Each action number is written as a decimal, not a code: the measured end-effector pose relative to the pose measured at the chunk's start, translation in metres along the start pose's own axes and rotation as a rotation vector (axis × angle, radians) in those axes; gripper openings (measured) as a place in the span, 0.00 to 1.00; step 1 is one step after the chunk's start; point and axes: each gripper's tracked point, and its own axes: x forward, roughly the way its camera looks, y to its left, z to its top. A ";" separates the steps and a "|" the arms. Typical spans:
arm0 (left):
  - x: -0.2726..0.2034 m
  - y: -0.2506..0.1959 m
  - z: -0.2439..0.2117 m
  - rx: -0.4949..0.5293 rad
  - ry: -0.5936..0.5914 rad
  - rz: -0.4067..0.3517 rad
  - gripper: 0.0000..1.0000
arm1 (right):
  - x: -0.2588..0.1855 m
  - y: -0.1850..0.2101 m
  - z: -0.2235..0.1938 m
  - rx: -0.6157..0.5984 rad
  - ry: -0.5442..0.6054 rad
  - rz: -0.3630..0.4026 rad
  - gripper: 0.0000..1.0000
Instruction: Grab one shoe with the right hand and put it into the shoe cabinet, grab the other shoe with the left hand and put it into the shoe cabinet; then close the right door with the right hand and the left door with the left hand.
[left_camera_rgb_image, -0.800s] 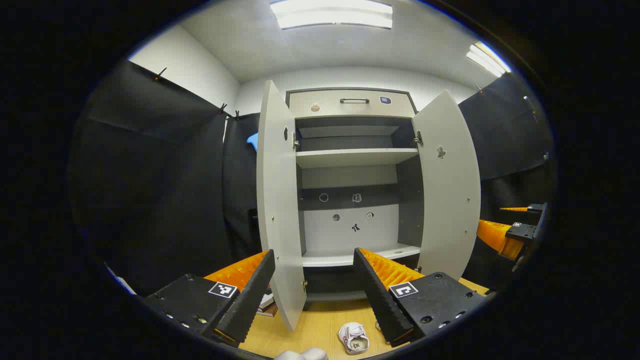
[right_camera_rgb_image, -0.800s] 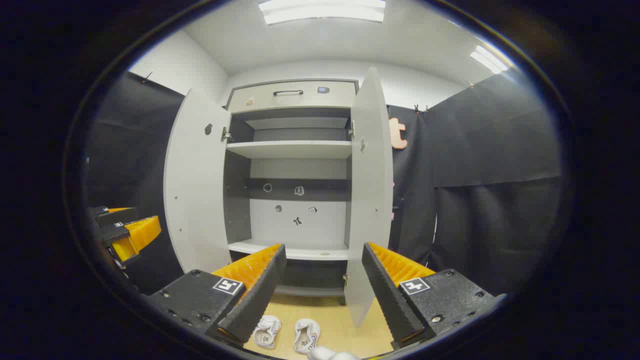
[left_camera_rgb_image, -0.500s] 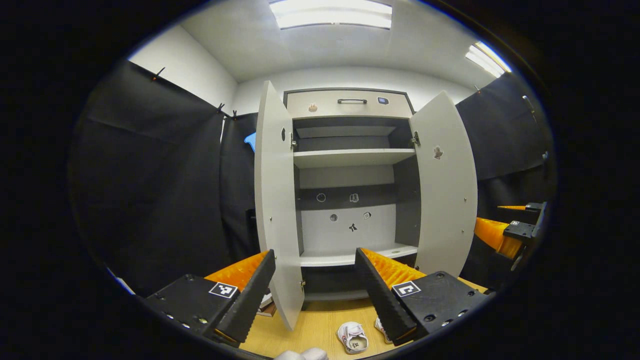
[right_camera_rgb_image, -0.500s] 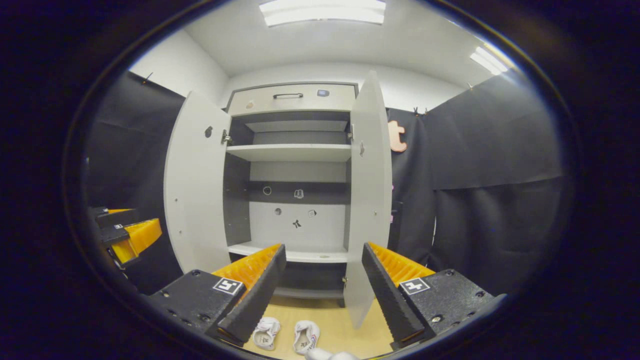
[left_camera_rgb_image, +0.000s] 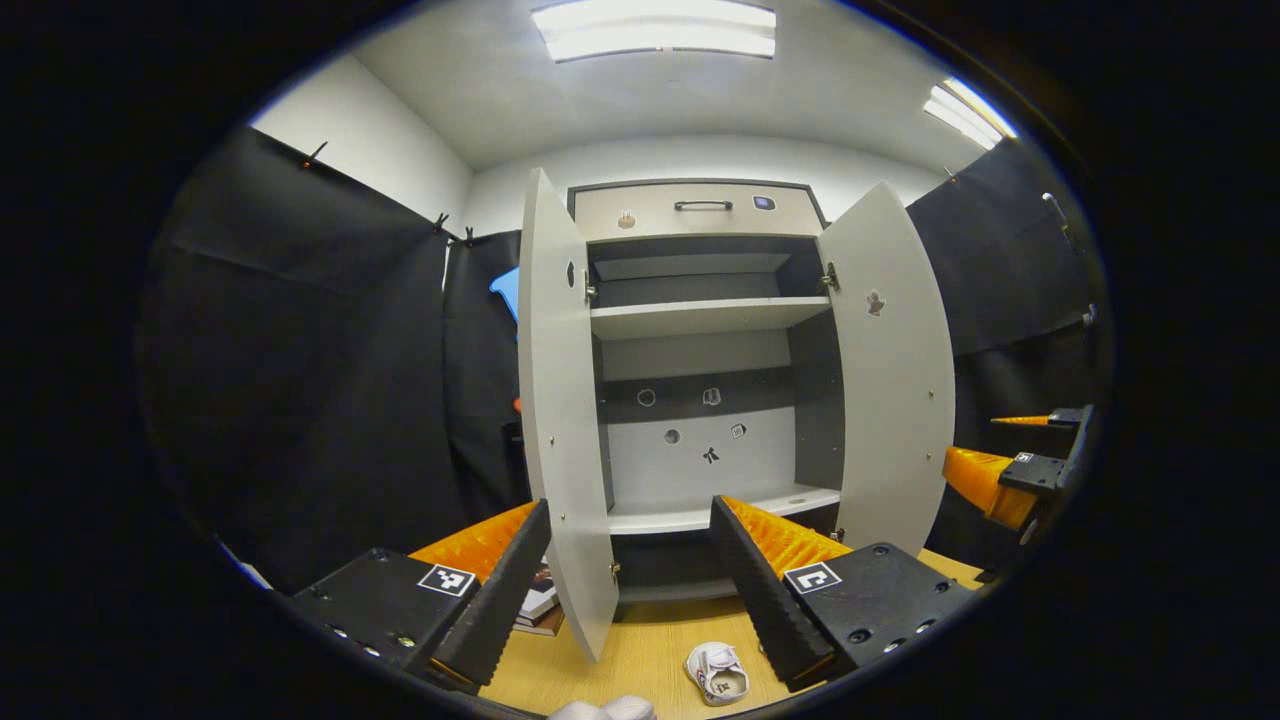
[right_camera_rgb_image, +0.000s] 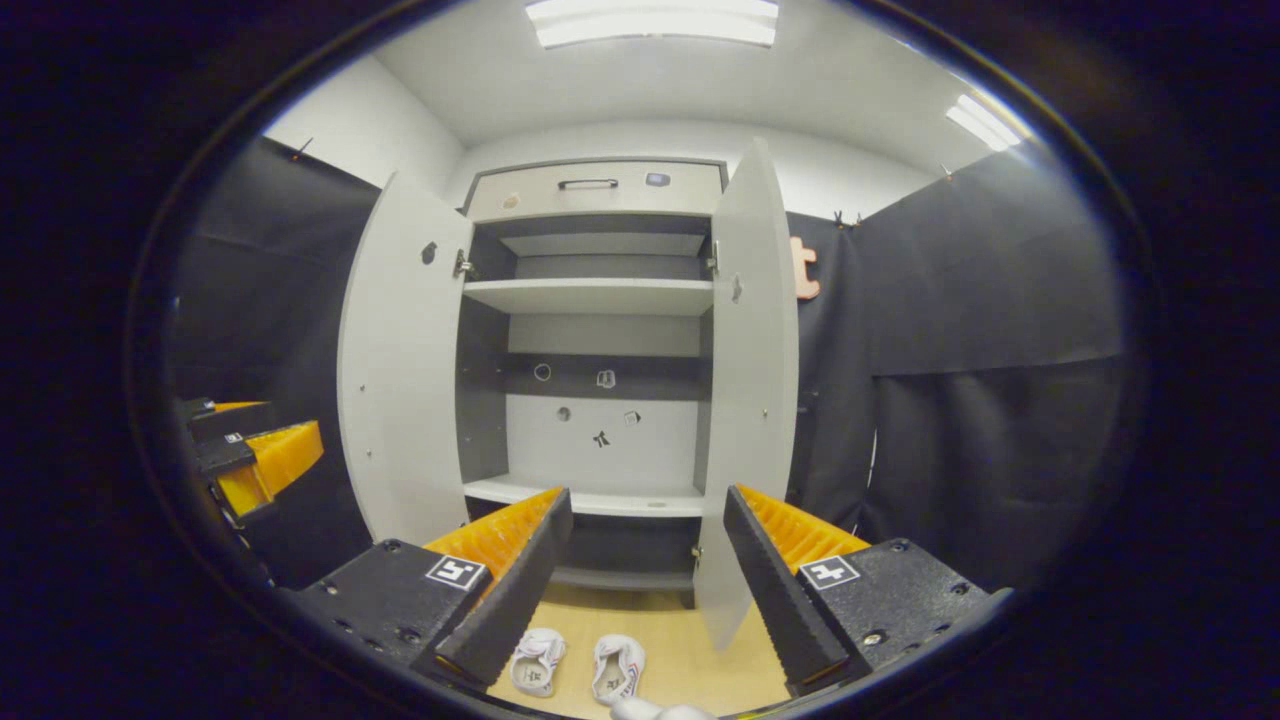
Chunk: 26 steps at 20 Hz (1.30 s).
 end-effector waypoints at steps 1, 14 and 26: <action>-0.001 0.001 0.000 0.002 0.001 -0.005 0.96 | -0.002 -0.001 -0.009 -0.003 0.013 -0.008 0.99; 0.009 0.010 -0.025 0.026 0.069 0.041 0.96 | 0.017 0.036 -0.296 0.063 0.574 0.113 0.96; 0.010 0.020 -0.045 0.075 0.148 0.119 0.96 | 0.085 0.077 -0.440 0.158 0.843 0.130 0.80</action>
